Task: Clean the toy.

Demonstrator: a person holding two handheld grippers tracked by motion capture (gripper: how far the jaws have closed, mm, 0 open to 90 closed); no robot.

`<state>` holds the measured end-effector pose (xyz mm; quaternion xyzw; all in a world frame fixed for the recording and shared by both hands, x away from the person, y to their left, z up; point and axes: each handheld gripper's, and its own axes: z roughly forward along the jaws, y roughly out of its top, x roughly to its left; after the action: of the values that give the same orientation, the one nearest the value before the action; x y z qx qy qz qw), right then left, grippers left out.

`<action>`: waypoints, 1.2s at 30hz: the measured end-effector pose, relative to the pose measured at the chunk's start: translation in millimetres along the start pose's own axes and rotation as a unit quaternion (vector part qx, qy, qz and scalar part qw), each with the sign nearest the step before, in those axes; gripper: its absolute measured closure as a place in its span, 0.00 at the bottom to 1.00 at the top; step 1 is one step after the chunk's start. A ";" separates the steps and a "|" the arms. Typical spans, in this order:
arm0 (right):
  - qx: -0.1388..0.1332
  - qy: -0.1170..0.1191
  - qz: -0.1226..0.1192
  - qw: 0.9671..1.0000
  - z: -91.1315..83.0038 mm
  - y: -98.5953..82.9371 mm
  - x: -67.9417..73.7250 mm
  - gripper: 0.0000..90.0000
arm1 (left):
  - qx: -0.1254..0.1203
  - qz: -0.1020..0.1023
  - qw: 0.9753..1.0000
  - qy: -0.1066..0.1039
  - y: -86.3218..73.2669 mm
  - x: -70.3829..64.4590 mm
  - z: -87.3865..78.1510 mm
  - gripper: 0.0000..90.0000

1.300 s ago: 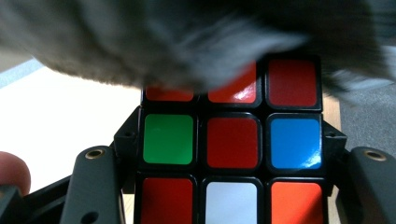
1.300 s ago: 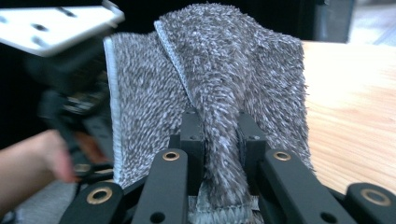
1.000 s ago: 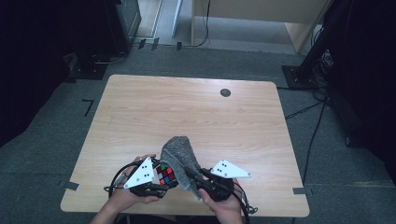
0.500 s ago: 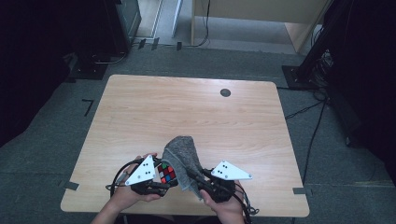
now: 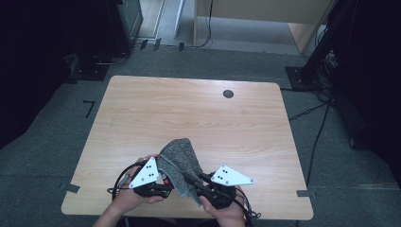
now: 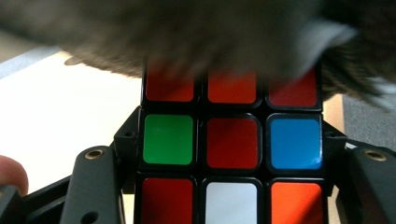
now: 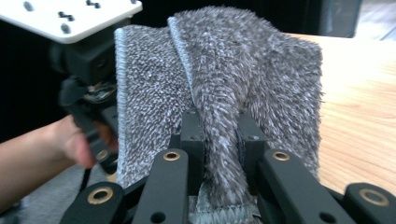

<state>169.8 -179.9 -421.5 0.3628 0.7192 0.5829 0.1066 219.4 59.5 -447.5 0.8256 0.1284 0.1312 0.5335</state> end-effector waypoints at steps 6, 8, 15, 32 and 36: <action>0.029 -0.046 0.016 0.998 -0.4 -6.1 -15.4 0.87 | -0.019 -0.014 1.000 0.013 1.9 4.6 -7.3 0.38; 0.024 -0.036 0.015 0.999 -1.4 -5.1 -13.3 0.87 | -0.022 -0.014 0.999 0.018 0.8 5.2 -7.3 0.38; 0.007 -0.023 0.000 1.000 -3.2 -0.1 -6.5 0.87 | -0.018 0.003 1.000 0.014 1.9 -1.9 -3.1 0.38; 0.006 -0.026 0.020 0.999 -4.8 -3.5 -16.9 0.87 | -0.022 0.014 1.000 0.013 2.6 -8.4 1.3 0.38; 0.015 -0.012 0.032 0.999 -4.7 -5.3 -18.9 0.88 | -0.019 -0.013 0.999 0.028 -2.2 1.8 -1.0 0.38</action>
<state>178.5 -196.0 -430.0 0.3944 0.7147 0.5705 0.0912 220.6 61.8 -448.9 0.8096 0.1514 0.1494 0.5471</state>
